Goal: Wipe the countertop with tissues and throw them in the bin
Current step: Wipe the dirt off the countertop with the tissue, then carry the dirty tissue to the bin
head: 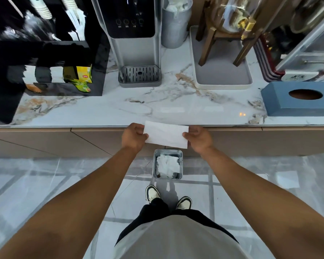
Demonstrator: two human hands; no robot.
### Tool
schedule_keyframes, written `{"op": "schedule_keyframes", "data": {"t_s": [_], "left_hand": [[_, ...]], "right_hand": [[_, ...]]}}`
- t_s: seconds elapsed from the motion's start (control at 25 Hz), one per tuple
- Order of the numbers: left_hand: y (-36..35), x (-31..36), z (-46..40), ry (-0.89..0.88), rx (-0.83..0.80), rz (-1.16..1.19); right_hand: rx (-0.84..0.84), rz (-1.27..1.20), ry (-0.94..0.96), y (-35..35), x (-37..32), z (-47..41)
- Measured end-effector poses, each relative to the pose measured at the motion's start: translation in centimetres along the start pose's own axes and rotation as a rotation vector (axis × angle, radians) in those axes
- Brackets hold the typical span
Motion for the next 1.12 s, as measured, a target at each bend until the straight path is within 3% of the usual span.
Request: {"op": "schedule_keyframes", "data": {"t_s": [0.32, 0.8, 1.12], "left_hand": [[-1.8, -3.4, 3.2, 0.205, 0.005, 0.19], [-6.7, -11.6, 3.8, 0.465, -0.016, 0.148], [-10.0, -18.5, -2.4, 0.487, -0.077, -0.027]], "right_hand": [[-0.005, -0.115, -0.128, 1.2, 4.4, 1.2], [-0.185, -0.103, -0.298, 1.9, 12.5, -0.4], [-0.101, 0.04, -0.349, -1.7, 19.6, -5.5]]}}
Point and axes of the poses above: each hand's wrist, its own z-axis away from the middle knuckle, its own y-axis out of the back of the hand, x = y × z, the point moved 2 cm from there along -z, towards the middle knuckle, and after that the axes turned 1 degree about -x, right-handed, at the moved point
